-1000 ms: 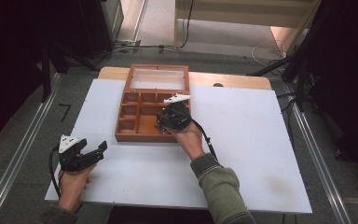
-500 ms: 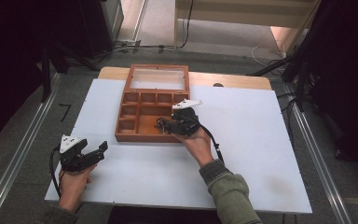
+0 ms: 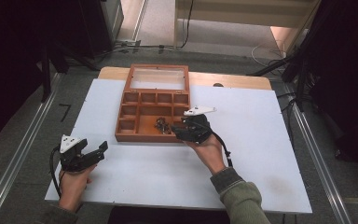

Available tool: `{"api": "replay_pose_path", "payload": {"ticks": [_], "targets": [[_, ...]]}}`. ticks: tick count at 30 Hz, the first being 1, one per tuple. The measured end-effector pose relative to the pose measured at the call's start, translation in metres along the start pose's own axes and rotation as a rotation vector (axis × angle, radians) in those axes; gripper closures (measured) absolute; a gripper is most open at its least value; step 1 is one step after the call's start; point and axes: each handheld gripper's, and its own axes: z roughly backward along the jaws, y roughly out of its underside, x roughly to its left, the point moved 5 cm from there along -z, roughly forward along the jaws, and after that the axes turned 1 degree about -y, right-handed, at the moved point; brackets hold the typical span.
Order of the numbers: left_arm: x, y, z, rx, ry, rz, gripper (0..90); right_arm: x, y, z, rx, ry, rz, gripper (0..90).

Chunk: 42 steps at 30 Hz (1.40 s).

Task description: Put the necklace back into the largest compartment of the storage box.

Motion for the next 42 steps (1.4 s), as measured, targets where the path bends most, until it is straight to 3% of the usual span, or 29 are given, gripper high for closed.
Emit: {"api": "replay_pose_path", "payload": {"ticks": [42], "targets": [[-0.001,0.001,-0.001,0.005,-0.001,-0.007,19.4,-0.046,0.052,0.059,-0.035,0.074,-0.068,33.4]]}}
